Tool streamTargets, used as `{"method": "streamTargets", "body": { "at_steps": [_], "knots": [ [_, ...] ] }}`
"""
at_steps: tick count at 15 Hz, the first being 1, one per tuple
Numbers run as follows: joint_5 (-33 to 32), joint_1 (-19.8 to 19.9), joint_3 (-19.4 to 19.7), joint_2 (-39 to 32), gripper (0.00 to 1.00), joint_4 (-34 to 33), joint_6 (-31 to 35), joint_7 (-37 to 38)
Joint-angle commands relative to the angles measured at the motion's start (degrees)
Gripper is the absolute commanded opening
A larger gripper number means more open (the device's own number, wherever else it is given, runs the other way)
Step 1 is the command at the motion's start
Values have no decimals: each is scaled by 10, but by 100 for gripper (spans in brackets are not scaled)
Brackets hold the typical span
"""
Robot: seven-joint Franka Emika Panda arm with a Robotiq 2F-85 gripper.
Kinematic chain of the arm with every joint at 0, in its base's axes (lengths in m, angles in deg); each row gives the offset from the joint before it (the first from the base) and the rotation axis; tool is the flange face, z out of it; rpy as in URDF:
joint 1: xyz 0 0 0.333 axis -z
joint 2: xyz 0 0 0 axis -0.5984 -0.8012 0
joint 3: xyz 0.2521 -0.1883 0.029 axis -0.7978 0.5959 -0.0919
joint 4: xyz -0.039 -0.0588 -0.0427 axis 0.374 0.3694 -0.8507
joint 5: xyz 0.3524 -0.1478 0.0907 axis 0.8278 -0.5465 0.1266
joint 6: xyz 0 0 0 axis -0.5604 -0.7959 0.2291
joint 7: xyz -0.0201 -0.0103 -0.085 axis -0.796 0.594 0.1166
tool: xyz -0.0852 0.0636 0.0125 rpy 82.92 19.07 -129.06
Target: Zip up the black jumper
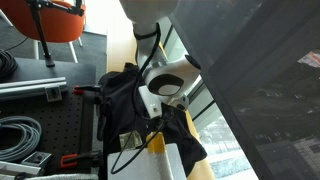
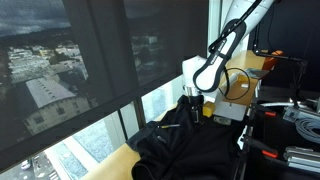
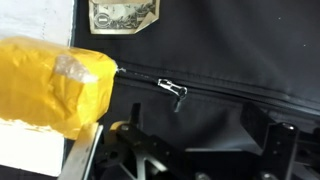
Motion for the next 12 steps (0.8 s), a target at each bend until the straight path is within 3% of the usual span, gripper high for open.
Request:
{"method": "streamTargets", "body": {
  "at_steps": [1, 11, 12],
  "knots": [
    [-3, -1, -3, -10, 100, -9, -13, 6],
    [-3, -2, -4, -25, 100, -21, -13, 6],
    [-3, -2, -3, -26, 96, -23, -14, 6]
  ]
}}
